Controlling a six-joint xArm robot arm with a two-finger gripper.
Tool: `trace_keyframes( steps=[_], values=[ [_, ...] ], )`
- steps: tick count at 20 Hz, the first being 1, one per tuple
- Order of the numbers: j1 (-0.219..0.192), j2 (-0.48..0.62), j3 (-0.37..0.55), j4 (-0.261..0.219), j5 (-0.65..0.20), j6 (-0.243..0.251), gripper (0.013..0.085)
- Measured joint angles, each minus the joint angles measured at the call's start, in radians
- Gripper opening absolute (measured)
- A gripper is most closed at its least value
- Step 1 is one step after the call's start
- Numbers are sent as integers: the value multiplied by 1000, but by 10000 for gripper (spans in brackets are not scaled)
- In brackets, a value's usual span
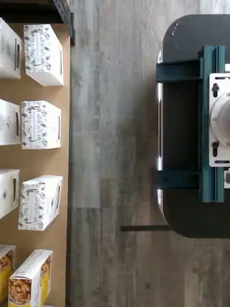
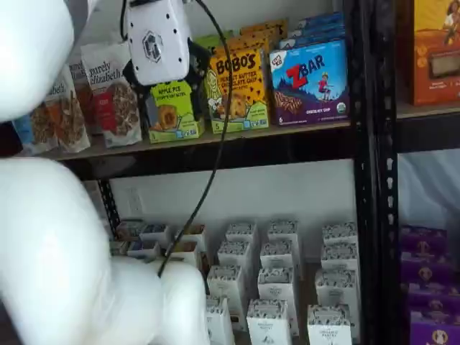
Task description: Pick the green box on the top shelf, the fourth from the left
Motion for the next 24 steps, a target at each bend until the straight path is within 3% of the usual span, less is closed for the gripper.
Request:
trace_keyframes(
  steps=[3, 19, 22, 24],
  values=[
    [-76, -35, 31, 84, -54, -45, 850],
    [-34, -6, 25, 75, -118, -14, 850],
    [-45, 33, -2, 98, -108, -16, 850],
    [-32, 42, -3, 95, -131, -8, 850]
  ],
)
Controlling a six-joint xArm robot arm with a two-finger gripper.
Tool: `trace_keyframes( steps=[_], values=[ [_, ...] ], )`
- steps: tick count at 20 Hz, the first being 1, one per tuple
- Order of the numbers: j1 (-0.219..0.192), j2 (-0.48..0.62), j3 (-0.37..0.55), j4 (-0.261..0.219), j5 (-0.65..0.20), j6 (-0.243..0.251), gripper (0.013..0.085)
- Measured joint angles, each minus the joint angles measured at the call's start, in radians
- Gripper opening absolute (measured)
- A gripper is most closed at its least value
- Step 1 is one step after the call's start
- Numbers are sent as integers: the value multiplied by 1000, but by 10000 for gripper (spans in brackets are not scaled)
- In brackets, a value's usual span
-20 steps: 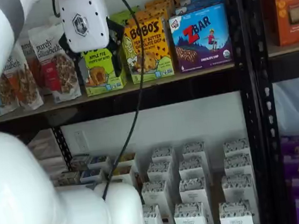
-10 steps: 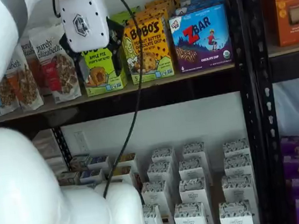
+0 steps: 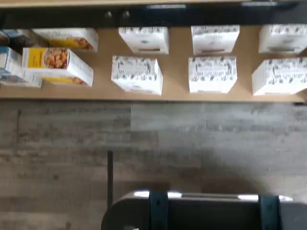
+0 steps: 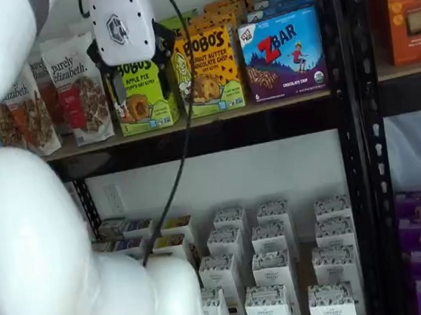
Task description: Pick the green box on the top shelf, the fourth from the left
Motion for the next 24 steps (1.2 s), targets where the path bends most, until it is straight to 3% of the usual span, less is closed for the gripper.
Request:
trace_keyframes(
  steps=[7, 14, 24],
  values=[
    [84, 34, -18, -54, -76, 62, 850],
    [104, 70, -43, -47, -94, 83, 850],
    [176, 92, -46, -103, -147, 141, 850]
  ],
)
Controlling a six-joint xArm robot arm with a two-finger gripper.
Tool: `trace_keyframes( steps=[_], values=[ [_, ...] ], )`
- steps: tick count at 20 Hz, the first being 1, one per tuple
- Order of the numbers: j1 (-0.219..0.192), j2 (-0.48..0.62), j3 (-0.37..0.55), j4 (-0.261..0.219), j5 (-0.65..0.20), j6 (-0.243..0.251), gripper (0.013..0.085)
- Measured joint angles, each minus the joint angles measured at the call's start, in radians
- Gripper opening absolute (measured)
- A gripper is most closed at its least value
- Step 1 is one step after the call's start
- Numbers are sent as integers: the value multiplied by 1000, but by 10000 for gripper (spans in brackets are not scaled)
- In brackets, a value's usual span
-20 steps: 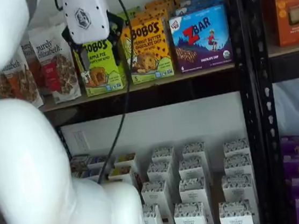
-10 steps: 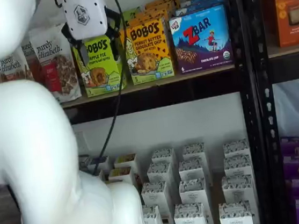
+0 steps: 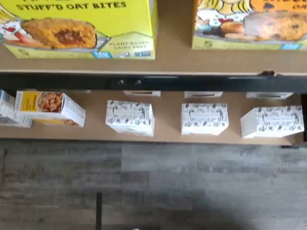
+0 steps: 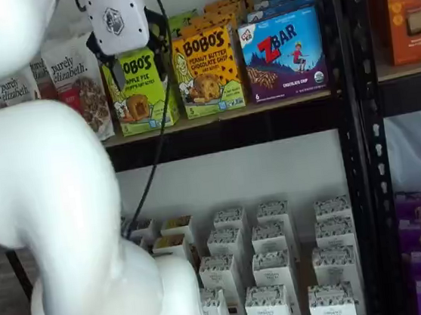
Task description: Pick the green box on the top shelf, the fourth from the left
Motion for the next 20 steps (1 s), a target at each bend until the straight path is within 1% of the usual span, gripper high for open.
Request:
trace_keyframes(
  steps=[5, 9, 16, 20],
  values=[
    [20, -1, 8, 3, -69, 16, 850],
    [36, 20, -12, 7, -98, 30, 850],
    [70, 80, -78, -13, -100, 61, 850],
    [84, 112, -110, -11, -106, 74, 850]
  ],
)
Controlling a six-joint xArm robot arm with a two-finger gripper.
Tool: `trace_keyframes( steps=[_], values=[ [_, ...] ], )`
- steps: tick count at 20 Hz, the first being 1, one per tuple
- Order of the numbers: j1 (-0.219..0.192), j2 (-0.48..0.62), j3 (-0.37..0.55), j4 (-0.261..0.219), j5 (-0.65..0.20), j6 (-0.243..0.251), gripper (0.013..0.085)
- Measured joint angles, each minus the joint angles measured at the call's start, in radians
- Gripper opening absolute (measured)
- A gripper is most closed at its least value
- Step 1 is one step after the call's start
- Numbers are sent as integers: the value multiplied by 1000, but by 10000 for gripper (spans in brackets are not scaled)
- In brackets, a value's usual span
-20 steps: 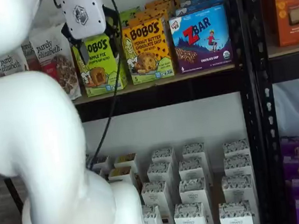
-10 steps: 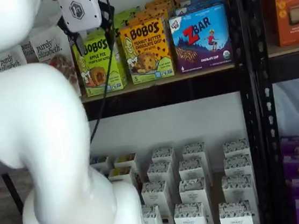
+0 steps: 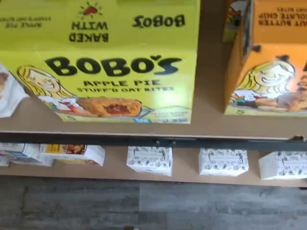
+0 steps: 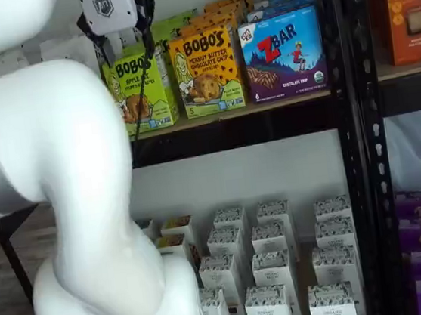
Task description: Pick the green box on the top shelf, the fourth from the left
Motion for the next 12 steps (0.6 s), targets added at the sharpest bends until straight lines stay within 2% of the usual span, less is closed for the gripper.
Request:
trace_keyframes(
  steps=[8, 12],
  values=[
    [27, 73, -56, 2, -9, 26, 850],
    [41, 107, -79, -21, -29, 38, 850]
  ],
)
